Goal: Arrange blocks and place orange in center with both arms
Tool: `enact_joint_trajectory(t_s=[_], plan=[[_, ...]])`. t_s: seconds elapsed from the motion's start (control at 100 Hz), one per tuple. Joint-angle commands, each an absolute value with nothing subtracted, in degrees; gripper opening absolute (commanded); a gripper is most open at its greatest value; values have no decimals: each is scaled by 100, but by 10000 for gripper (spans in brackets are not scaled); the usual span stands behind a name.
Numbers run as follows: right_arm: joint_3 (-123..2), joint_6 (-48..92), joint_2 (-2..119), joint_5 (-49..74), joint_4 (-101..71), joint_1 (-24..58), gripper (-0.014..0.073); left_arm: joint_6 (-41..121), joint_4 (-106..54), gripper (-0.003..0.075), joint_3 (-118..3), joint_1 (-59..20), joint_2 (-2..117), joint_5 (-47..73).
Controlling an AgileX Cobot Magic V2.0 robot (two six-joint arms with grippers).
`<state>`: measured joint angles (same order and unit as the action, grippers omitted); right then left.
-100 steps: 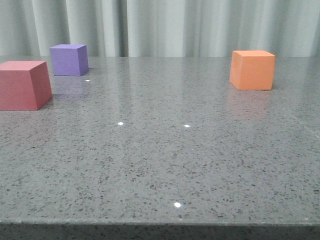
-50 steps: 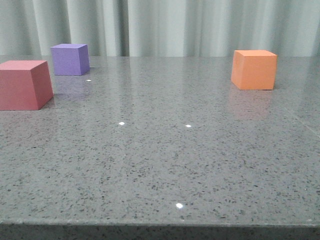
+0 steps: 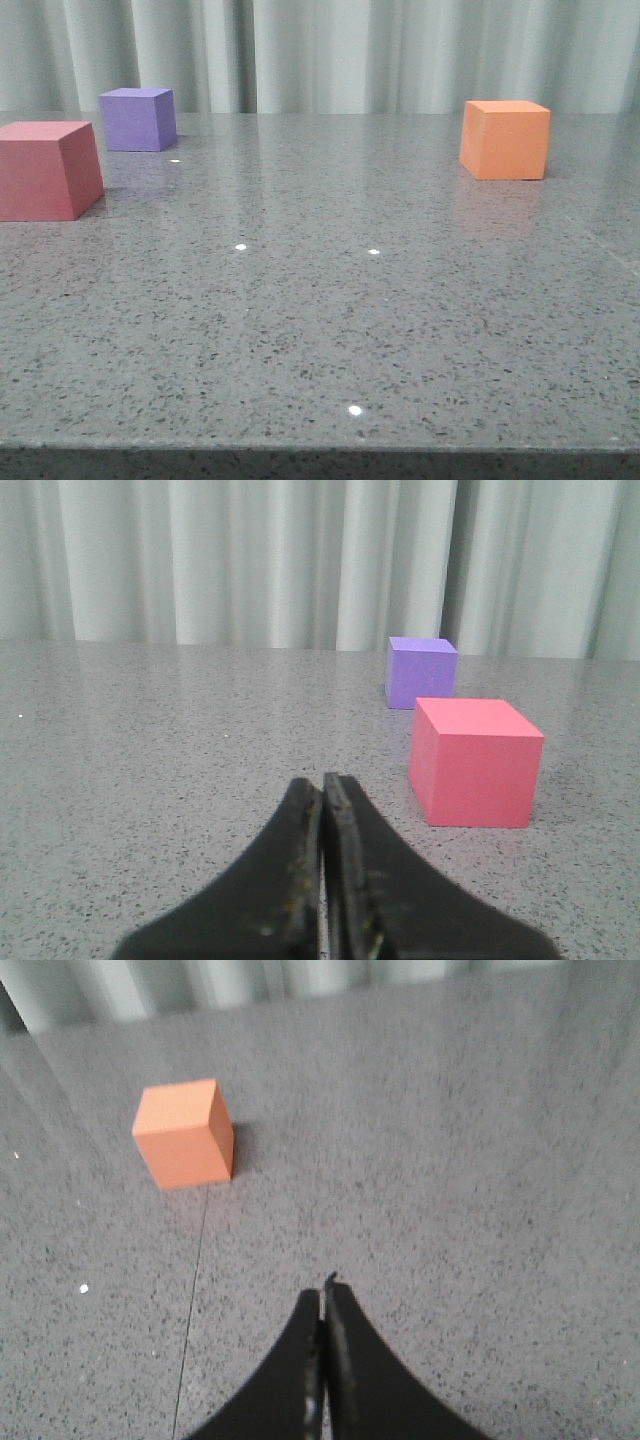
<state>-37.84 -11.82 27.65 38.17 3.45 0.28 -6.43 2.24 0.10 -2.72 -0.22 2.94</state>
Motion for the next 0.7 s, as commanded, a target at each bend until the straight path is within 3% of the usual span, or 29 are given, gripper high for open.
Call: enact_joint_trajectory(t_s=[0.0,0.42,0.56,0.69], plan=[[-4339,-1111,3360,3752,269,22,-69,-682,180,-20,255,-258,-233,-114],[-4524,-1111,4327,4255,107,22,-41,-682,180,-20,255,-258,-233,-114],[-4524,-1111,4327,4494,107,22,174,-682,180,-20,255,-258,-233,-114],[-4519,-1111,4327,4555,107,22,501,-682,180,-20,255,-258,-233,-114]])
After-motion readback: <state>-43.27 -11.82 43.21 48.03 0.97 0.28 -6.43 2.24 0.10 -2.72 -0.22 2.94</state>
